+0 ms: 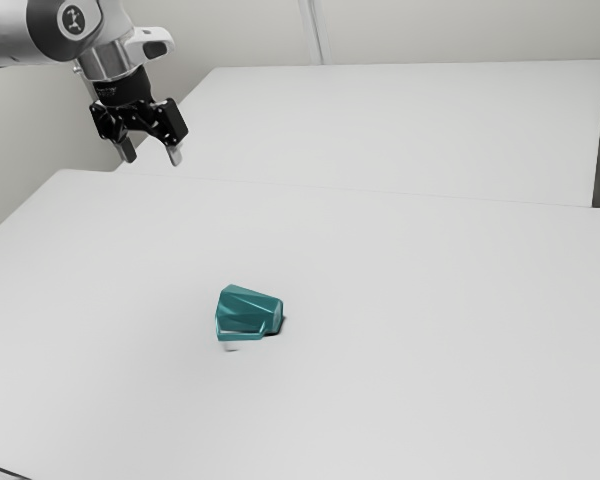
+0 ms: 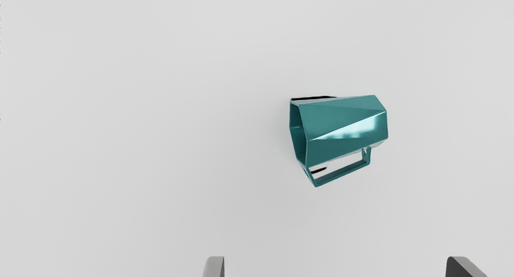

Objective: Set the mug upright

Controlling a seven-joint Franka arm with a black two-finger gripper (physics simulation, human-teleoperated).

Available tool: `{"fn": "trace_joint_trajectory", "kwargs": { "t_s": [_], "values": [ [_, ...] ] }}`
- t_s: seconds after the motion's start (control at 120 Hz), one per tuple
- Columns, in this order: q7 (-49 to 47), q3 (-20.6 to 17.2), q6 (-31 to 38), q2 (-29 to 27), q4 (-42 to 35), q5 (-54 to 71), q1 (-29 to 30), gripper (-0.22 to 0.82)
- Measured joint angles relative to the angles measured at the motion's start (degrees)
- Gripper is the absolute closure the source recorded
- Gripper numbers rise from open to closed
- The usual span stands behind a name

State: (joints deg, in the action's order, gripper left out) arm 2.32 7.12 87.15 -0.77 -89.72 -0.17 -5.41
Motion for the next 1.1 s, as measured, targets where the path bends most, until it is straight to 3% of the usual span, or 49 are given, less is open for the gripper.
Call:
{"fn": "trace_joint_trajectory", "kwargs": {
  "t_s": [0.267, 0.708, 1.1],
  "values": [
    [0.25, 0.28, 2.44, -0.06, -2.41, -1.8, 0.24, 0.0],
    [4.24, 2.26, 20.89, -3.57, -21.93, -13.34, -0.04, 0.0],
    [15.29, 5.1, 32.37, -3.08, -32.61, -28.48, 0.33, 0.0]
  ]
}}
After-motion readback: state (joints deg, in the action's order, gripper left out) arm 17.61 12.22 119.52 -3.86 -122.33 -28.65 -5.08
